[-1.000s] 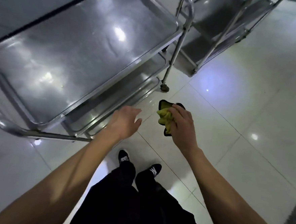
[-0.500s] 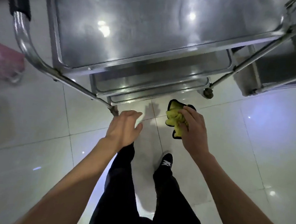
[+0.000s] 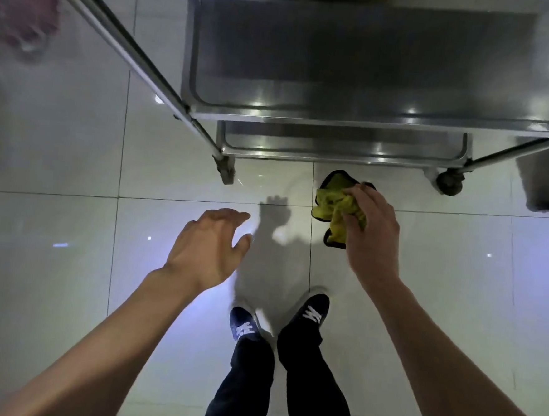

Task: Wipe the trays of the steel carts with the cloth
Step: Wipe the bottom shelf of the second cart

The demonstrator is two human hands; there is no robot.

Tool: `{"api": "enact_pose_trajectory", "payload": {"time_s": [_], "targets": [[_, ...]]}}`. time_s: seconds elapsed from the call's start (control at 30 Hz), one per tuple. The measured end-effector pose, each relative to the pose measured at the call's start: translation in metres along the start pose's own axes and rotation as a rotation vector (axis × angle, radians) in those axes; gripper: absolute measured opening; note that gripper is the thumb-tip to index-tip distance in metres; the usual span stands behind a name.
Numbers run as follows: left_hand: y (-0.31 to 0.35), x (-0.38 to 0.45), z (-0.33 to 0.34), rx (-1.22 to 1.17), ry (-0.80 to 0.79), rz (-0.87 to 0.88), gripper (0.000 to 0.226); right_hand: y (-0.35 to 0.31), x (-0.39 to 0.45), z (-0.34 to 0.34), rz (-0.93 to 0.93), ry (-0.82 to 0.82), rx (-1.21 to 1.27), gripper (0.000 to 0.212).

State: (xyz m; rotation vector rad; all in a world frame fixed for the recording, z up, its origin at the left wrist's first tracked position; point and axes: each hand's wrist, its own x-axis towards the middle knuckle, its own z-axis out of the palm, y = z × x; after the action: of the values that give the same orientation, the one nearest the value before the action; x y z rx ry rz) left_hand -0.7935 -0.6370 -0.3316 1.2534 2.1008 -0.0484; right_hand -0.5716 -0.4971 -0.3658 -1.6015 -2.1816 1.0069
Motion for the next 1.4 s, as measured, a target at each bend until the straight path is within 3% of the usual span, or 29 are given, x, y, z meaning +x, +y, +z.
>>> {"api": "enact_pose_trajectory", "payload": {"time_s": [0.3,0.5,0.7,0.9,1.1,1.17,1.27,1.4], "targets": [[-0.072,0.106,0.083,-0.058,0.175,0.087,0.045,0.043,0.059,0.141,-0.138,0.077,0.045,0.034],[-0.103,0.196,0.147,-0.072,0.253,0.086,0.048,0.067,0.117,0.242,-0.048,0.193,0.249,0.034],[-0.12,0.265,0.162,-0.13,0.395,0.097,0.038,0.065,0.179,0.27,-0.201,0.178,0.299,0.027],[-0.135,0.323,0.151,-0.105,0.49,0.109,0.044,0.059,0.245,0.284,-0.204,0.345,0.395,0.034],[-0.145,0.372,0.156,0.03,0.568,0.115,0.034,0.088,0.28,0.339,-0.292,0.269,0.26,0.04],[-0.15,0.383,0.161,0.088,0.577,0.154,0.032,0.101,0.286,0.356,-0.337,0.144,0.162,0.04],[-0.159,0.395,0.175,0.132,0.594,0.165,0.031,0.116,0.293,0.375,-0.49,-0.076,-0.236,0.056],[-0.177,0.403,0.189,0.153,0.614,0.16,0.03,0.133,0.313,0.381,-0.564,-0.017,-0.395,0.059]]}}
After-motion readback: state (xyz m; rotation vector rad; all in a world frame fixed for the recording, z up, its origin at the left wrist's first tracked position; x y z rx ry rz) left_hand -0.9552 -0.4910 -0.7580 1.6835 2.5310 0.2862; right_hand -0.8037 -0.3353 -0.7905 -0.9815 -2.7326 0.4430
